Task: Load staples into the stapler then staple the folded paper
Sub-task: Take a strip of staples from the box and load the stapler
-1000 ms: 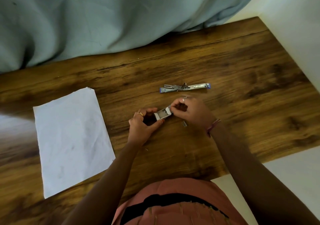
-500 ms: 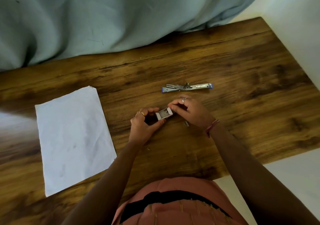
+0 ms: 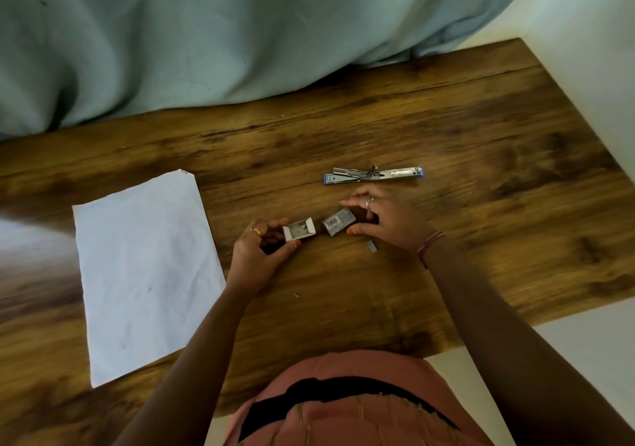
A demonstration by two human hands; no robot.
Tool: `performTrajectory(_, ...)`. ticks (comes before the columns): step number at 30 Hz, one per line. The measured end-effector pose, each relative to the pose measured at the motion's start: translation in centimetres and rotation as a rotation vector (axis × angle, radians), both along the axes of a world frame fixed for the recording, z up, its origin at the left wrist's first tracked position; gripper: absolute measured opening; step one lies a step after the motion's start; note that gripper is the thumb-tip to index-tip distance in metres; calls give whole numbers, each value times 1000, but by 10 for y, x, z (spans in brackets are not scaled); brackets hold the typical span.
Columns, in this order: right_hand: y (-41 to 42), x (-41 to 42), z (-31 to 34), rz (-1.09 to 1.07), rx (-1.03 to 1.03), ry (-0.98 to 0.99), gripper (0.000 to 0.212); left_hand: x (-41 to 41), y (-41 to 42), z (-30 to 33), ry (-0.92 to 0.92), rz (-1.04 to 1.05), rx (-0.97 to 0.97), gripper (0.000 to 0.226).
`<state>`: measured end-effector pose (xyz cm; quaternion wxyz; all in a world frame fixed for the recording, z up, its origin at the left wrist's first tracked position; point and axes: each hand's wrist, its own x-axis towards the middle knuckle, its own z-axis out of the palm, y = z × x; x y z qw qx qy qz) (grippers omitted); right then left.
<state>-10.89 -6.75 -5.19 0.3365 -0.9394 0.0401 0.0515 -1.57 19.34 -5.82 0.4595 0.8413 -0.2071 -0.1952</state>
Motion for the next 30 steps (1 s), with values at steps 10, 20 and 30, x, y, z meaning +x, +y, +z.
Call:
performTrajectory(10,-1,3,0,-60,97,44,42,-5,-3,-3,1,16,-12,43)
performTrajectory(20,7,3,8,-34,121,56,40,-8,-6,-4,-6,-6,-14,42)
performTrajectory(30,11,3,9,-62,184,46,42,-8,-6,-3,35,14,-35,43)
